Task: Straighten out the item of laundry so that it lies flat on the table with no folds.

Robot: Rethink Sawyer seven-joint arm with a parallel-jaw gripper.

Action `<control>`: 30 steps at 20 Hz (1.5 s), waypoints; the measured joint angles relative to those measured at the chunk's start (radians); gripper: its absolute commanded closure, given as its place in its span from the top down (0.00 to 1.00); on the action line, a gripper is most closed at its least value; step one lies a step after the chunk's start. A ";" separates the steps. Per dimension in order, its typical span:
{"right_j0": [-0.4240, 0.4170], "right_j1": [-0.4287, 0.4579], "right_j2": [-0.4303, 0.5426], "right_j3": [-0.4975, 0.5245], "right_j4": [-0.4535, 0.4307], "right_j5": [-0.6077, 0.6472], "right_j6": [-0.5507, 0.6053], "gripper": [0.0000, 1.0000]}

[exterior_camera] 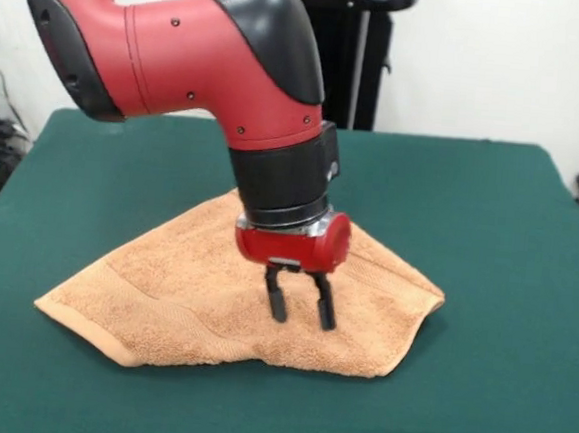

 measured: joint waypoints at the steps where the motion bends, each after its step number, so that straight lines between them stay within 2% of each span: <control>1: -0.008 0.004 0.013 0.009 0.001 0.000 0.000 1.00; 7: -0.100 0.084 0.118 0.050 0.037 0.003 -0.002 1.00; 12: -0.220 0.222 0.209 0.059 0.050 0.033 -0.076 1.00; 17: -0.339 0.363 0.276 0.058 0.083 0.064 -0.228 1.00; 19: -0.397 0.436 0.304 0.058 0.110 0.089 -0.341 1.00; 21: -0.418 0.463 0.312 0.057 0.121 0.102 -0.389 1.00; 22: -0.443 0.496 0.320 0.058 0.135 0.122 -0.456 1.00; 25: -0.471 0.527 0.325 0.068 0.153 0.163 -0.546 1.00; 30: -0.488 0.543 0.325 0.106 0.158 0.214 -0.594 1.00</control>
